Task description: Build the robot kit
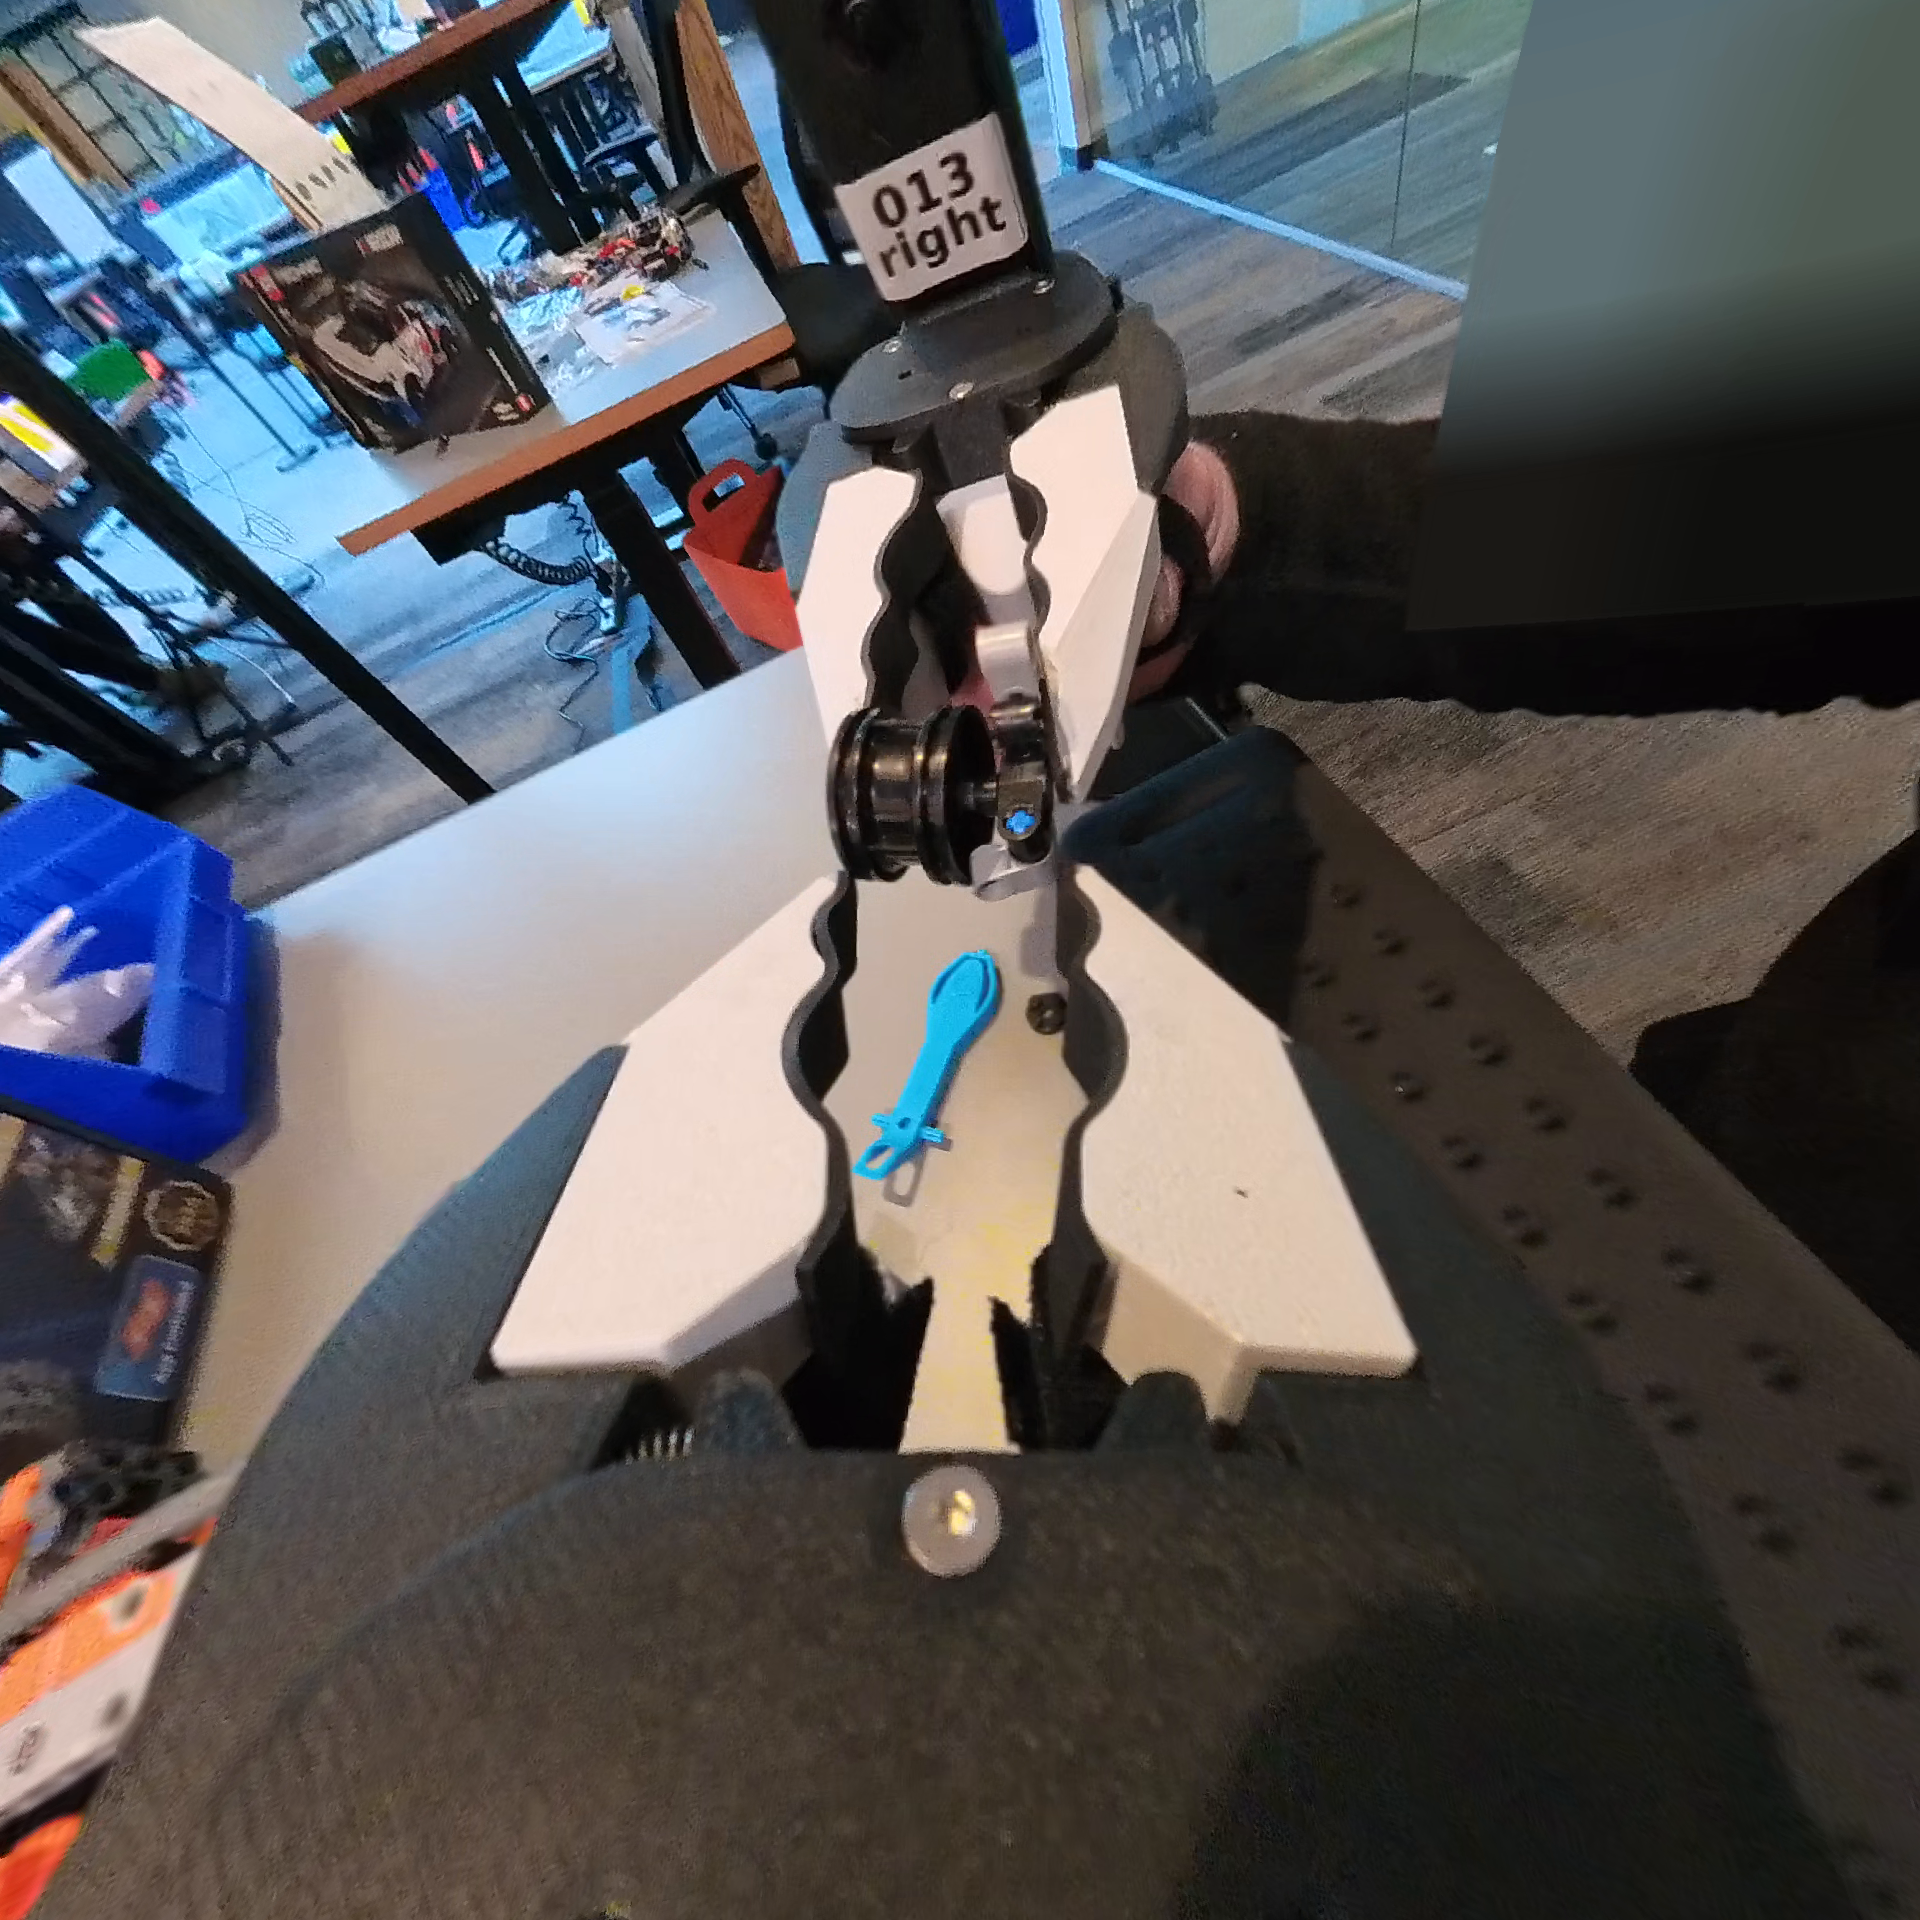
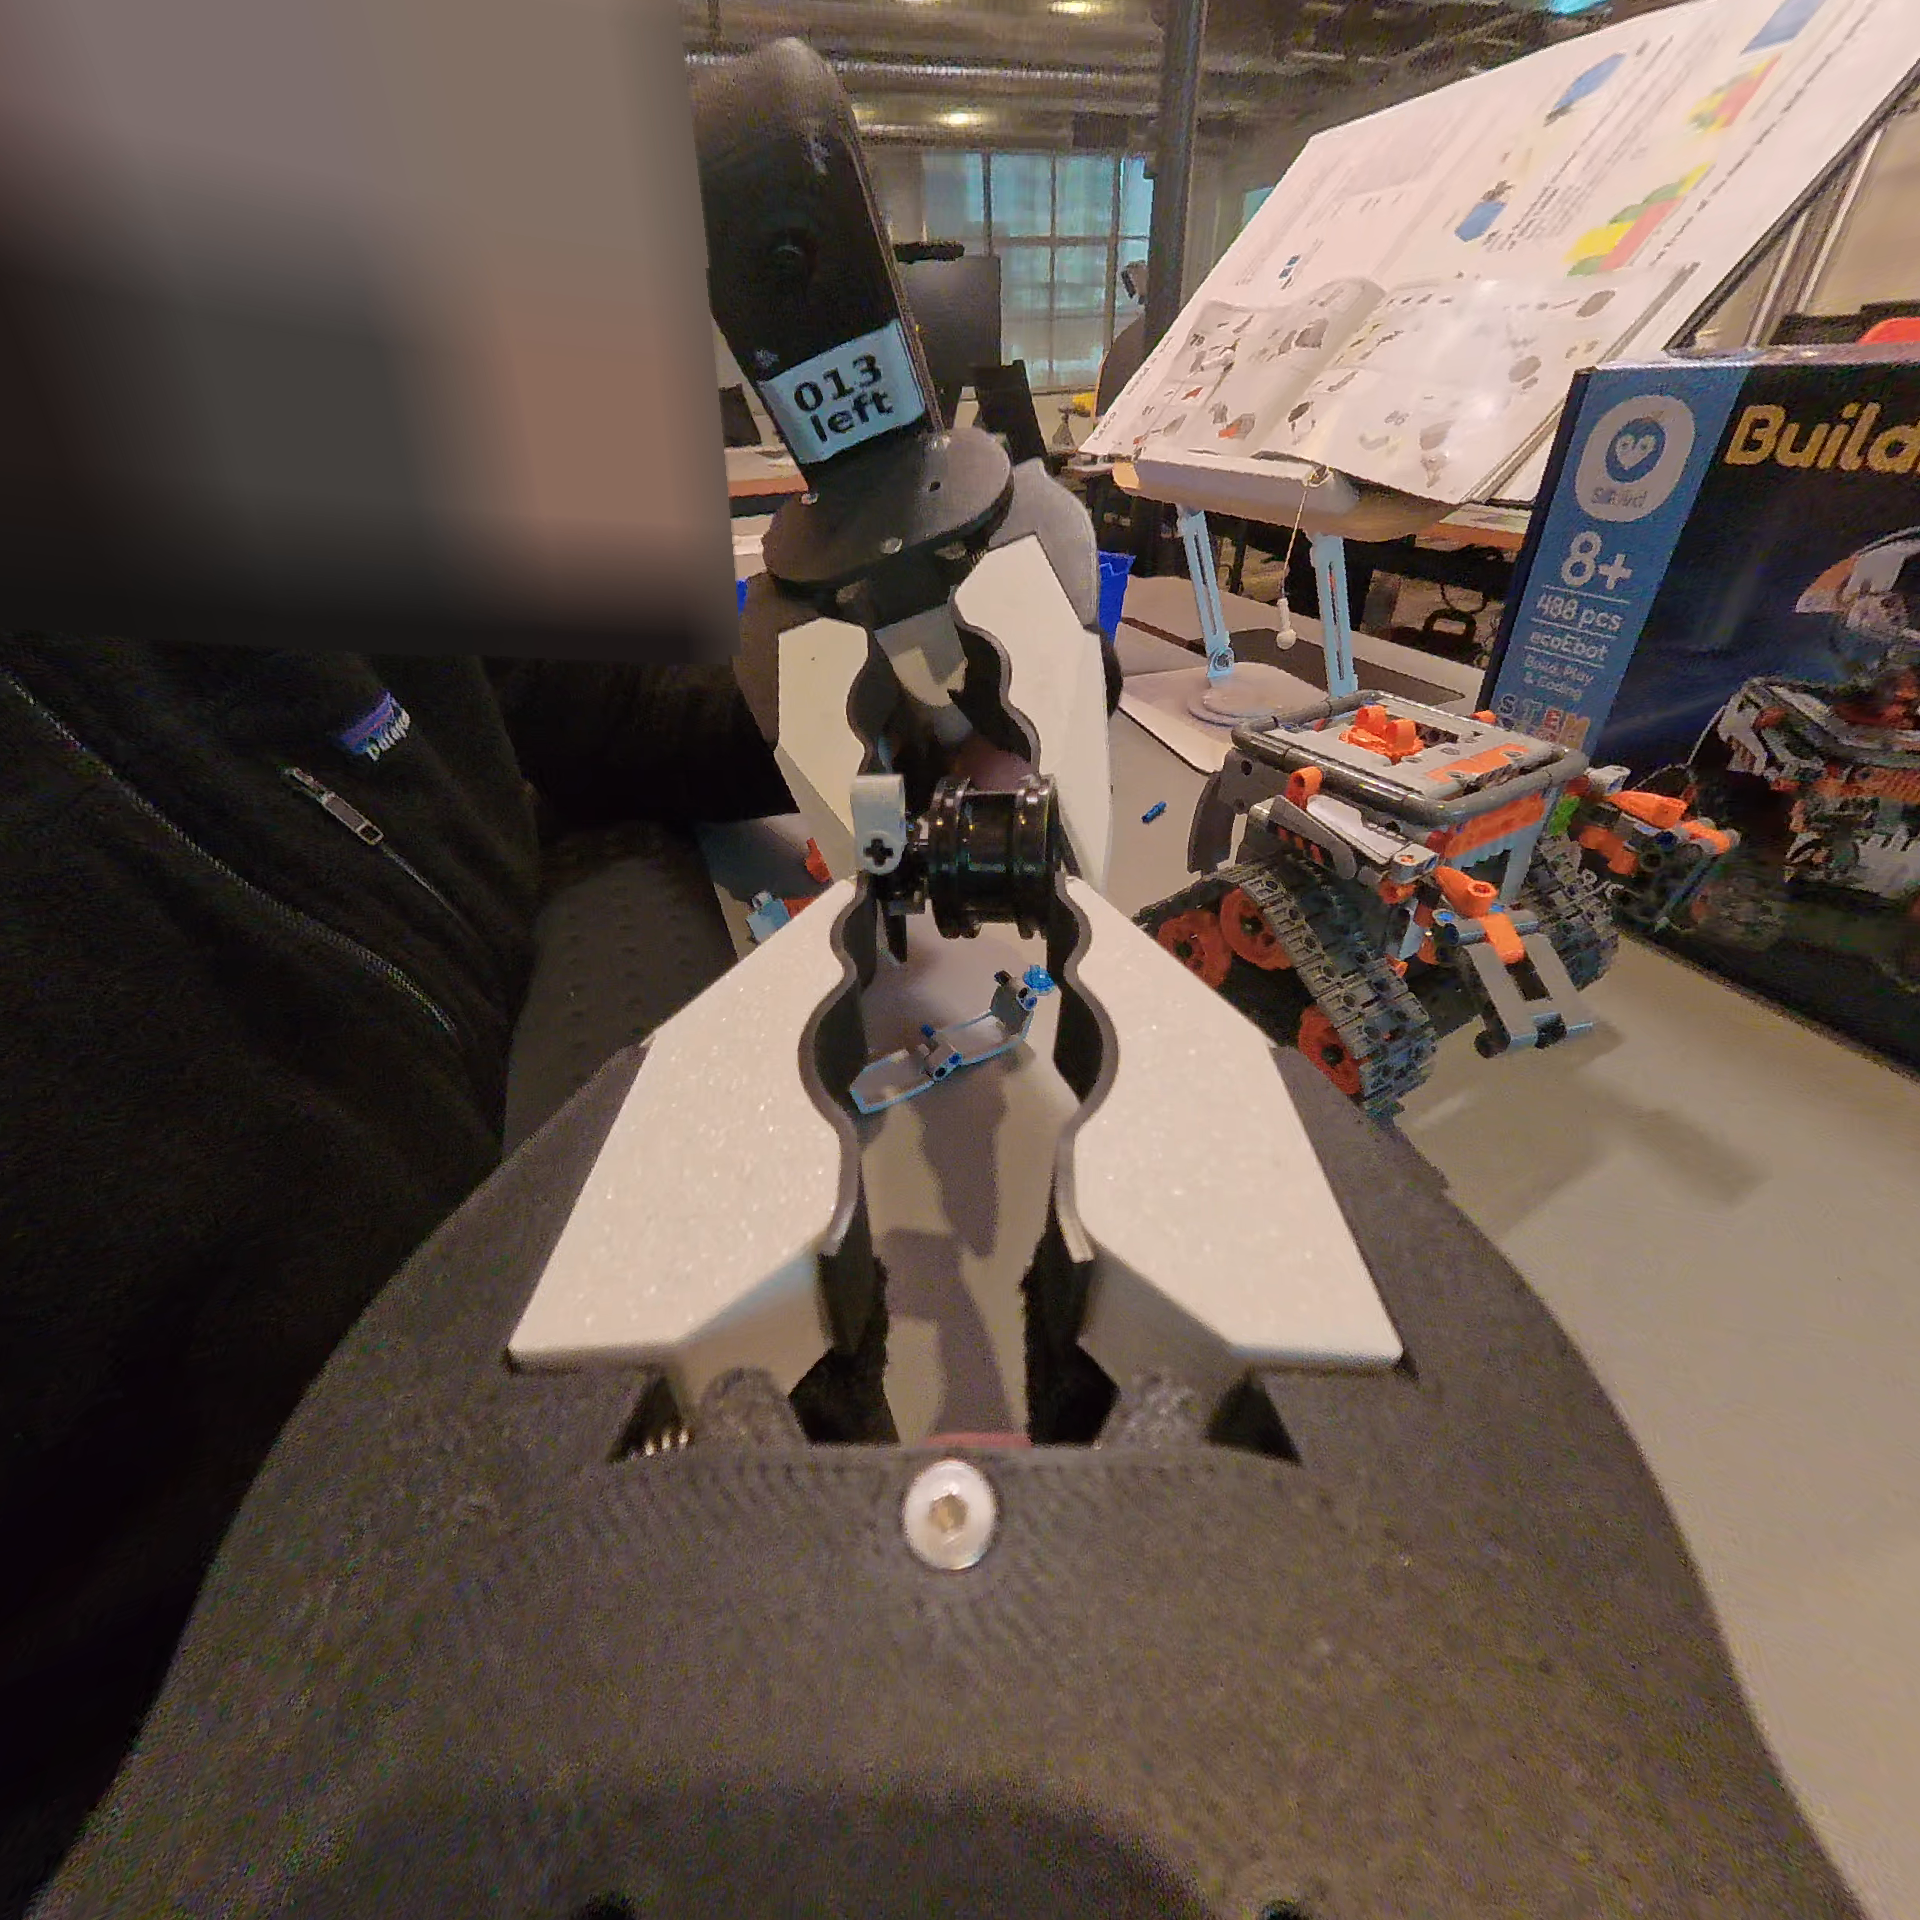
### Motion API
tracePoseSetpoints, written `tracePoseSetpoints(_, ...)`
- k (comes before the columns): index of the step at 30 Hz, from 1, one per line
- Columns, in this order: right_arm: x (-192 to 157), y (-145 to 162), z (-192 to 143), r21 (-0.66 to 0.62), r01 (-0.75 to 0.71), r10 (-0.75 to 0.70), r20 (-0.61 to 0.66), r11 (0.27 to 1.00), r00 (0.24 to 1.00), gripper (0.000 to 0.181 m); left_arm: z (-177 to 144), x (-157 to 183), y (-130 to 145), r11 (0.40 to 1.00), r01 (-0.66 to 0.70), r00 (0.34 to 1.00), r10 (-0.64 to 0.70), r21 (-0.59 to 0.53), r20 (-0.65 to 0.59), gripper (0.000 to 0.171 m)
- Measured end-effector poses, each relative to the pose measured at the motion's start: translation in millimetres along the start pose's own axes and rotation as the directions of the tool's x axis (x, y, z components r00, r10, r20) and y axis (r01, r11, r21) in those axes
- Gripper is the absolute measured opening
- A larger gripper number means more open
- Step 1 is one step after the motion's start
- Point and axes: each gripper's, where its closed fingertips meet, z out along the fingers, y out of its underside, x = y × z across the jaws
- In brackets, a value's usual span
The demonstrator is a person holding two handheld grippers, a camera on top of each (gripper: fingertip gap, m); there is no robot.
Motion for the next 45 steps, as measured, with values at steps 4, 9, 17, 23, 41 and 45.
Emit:
tracePoseSetpoints(4, 6.2, -4.6, -0.9, 0.049, 0.041, -0.038, -0.062, 0.998, 0.997, 0.03, 4.2, 2.3, 2.2, 0.993, 0.104, 0.994, -0.102, 0.051, -0.035, 0.024)
tracePoseSetpoints(9, 18.4, -6.3, -4.6, 0.106, 0.062, -0.049, -0.125, 0.992, 0.991, 0.03, 7.0, -10.2, -5.6, 0.968, 0.202, 0.979, -0.203, 0.15, -0.014, 0.017)
tracePoseSetpoints(17, 27.8, -7.7, -3.9, 0.095, 0.158, -0.129, -0.256, 0.983, 0.958, 0.03, 8.9, -21.7, -0.2, 0.983, 0.122, 0.98, -0.142, 0.137, 0.141, 0.014)
tracePoseSetpoints(23, 35.9, -11.0, -3.2, 0.069, 0.18, -0.144, -0.354, 0.981, 0.924, 0.029, 5.2, -35.7, -0.1, 0.992, 0.069, 0.955, -0.097, 0.107, 0.28, 0.013)
tracePoseSetpoints(41, 65.3, -22.1, 10.1, -0.178, 0.318, -0.338, -0.752, 0.931, 0.567, 0.029, -5.6, -69.1, 9.2, 0.987, 0.122, 0.88, -0.156, 0.104, 0.449, 0.0)
tracePoseSetpoints(45, 64.4, -22.3, 9.9, -0.021, 0.222, -0.176, -0.686, 0.975, 0.706, 0.029, -10.5, -69.7, 6.5, 0.99, 0.082, 0.904, -0.122, 0.115, 0.41, 0.003)
